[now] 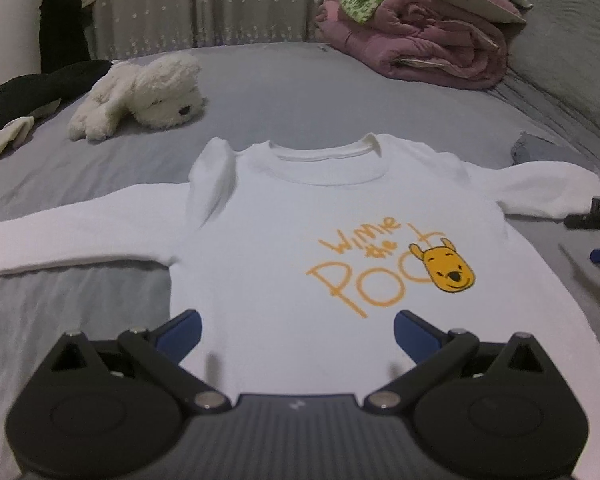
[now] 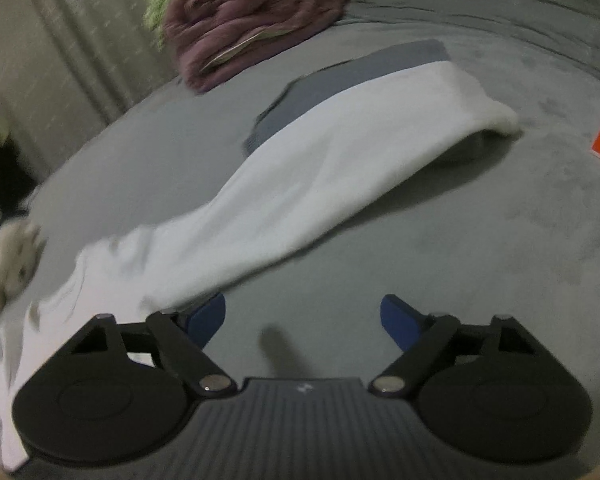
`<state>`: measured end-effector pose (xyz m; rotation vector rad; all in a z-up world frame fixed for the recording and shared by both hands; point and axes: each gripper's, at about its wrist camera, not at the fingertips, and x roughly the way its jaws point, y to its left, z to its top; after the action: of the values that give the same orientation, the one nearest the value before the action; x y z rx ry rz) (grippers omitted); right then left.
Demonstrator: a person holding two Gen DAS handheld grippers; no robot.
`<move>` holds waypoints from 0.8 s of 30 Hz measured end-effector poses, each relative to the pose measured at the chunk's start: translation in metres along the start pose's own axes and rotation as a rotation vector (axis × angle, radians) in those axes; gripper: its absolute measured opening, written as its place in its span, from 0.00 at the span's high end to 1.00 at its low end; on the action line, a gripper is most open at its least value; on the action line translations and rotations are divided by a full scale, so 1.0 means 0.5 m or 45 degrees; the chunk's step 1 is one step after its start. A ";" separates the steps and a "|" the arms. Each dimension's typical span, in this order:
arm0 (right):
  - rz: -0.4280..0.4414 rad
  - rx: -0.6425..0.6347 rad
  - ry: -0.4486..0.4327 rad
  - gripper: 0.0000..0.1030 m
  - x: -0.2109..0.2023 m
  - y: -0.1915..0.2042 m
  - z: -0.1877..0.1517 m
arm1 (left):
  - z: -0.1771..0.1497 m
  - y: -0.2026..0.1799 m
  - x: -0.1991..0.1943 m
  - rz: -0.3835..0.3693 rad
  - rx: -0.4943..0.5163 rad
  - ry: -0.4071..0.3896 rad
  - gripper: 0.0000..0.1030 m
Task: Fold clothes
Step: 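Grasp the sleeve cuff with the right gripper and lift it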
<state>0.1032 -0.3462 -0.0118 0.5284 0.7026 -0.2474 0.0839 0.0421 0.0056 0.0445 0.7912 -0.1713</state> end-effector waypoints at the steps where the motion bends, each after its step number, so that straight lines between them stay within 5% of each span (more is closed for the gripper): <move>1: 0.002 0.033 -0.016 0.18 0.006 -0.009 0.010 | -0.001 0.001 0.003 0.009 0.006 0.006 0.00; 12: -0.049 0.349 -0.188 0.24 0.038 -0.075 0.076 | 0.000 0.004 0.014 0.000 -0.001 0.038 0.00; 18: -0.079 0.432 -0.224 0.49 0.047 -0.086 0.083 | 0.002 0.005 0.010 -0.005 -0.011 0.033 0.00; 22: -0.081 0.410 -0.218 0.84 0.042 -0.076 0.082 | 0.001 0.008 0.009 -0.007 -0.016 0.034 0.01; 24: -0.084 0.393 -0.231 0.86 0.037 -0.071 0.084 | 0.002 0.008 0.009 -0.007 -0.017 0.036 0.00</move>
<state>0.1264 -0.3993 -0.0109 0.7670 0.5077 -0.4640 0.0885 0.0452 0.0028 0.0322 0.8210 -0.1705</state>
